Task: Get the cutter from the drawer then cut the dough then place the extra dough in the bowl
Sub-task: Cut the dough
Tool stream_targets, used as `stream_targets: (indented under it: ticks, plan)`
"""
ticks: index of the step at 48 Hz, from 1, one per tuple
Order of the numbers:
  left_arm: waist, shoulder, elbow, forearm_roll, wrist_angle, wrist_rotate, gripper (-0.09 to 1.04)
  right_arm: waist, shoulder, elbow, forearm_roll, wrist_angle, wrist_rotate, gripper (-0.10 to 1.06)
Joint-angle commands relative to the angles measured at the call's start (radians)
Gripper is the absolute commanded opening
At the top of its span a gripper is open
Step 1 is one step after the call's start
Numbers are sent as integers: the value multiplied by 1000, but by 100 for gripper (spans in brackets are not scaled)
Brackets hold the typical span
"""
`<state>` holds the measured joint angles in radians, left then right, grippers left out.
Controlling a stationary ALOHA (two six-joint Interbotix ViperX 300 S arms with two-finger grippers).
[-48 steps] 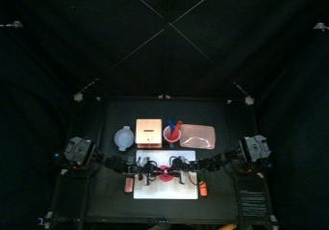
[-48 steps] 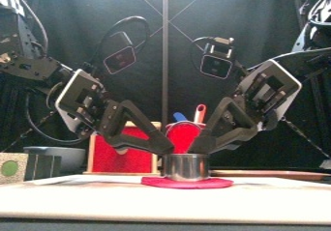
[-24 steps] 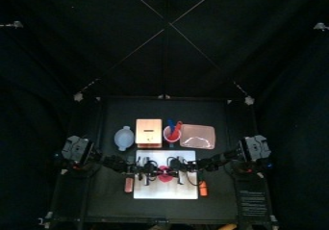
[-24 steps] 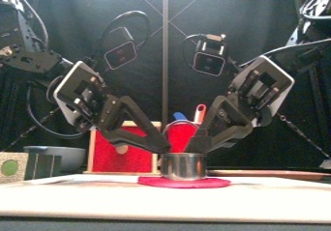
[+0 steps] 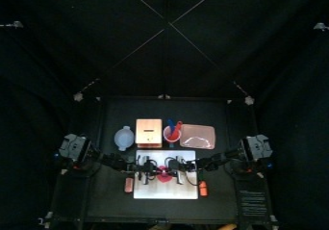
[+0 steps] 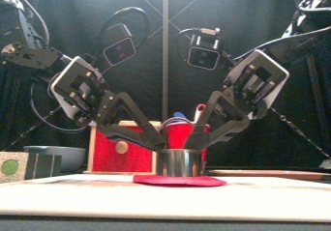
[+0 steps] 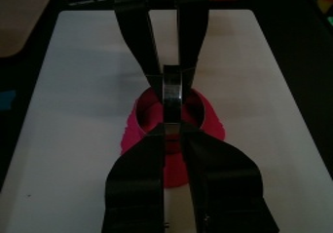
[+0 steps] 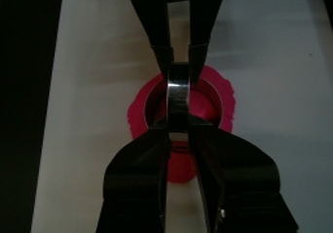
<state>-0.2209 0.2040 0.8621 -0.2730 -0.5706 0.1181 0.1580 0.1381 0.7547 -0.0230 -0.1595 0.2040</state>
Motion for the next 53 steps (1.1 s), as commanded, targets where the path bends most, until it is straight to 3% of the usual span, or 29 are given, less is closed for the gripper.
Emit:
stream_targets:
  ticks: [1,9,21,33,53]
  plan:
    - [6,-20,-2,15,2,3,47,3,-41,-17,-2,25,-3,59]
    - [8,-18,-2,26,-2,2,51,2,-41,-20,-2,31,-5,59]
    - [17,-5,3,26,2,2,65,-2,-37,-21,9,32,3,59]
    - [21,3,3,23,2,2,68,-3,-32,-25,9,32,2,61]
    - [28,3,2,23,5,2,68,-5,-38,-55,8,28,2,86]
